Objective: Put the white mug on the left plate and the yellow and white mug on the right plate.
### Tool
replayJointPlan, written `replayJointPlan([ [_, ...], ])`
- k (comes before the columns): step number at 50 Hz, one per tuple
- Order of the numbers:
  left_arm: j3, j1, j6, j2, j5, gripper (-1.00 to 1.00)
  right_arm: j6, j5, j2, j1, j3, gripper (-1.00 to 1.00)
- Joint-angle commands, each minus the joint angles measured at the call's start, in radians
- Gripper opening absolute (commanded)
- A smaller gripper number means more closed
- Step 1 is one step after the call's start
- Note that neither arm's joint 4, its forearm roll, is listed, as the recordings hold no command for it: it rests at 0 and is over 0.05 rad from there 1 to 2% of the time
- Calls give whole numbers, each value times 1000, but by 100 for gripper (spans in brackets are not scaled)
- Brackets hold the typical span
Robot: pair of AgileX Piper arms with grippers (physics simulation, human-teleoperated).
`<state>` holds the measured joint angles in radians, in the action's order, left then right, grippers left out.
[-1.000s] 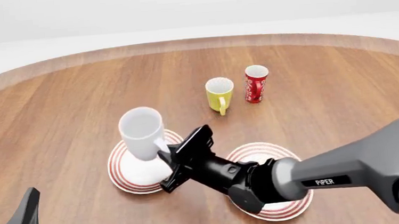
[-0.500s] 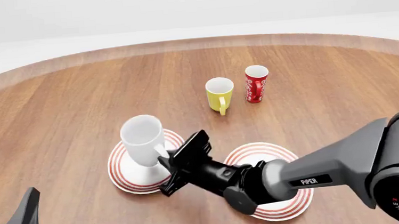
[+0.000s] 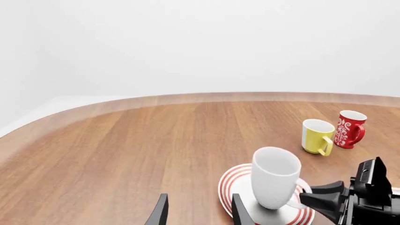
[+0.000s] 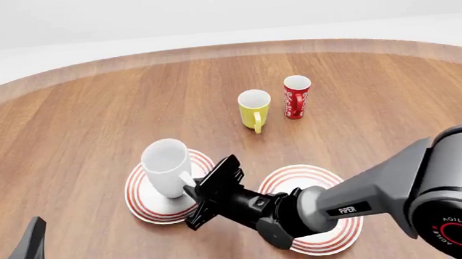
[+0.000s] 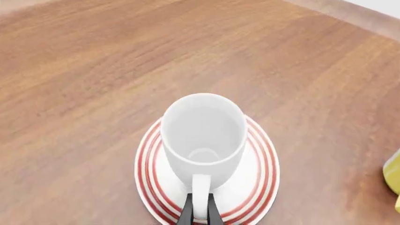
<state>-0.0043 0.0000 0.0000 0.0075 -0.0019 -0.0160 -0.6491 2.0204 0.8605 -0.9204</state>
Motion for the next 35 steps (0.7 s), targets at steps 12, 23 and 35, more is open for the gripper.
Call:
replayJointPlan([
  [12,0,0,0,0,0,100,3,20,16,-10,-23,100],
  [23,0,0,0,0,0,100,11,19,8,-11,-15,100],
  [35,0,0,0,0,0,100,16,9,-69,-12,55,100],
])
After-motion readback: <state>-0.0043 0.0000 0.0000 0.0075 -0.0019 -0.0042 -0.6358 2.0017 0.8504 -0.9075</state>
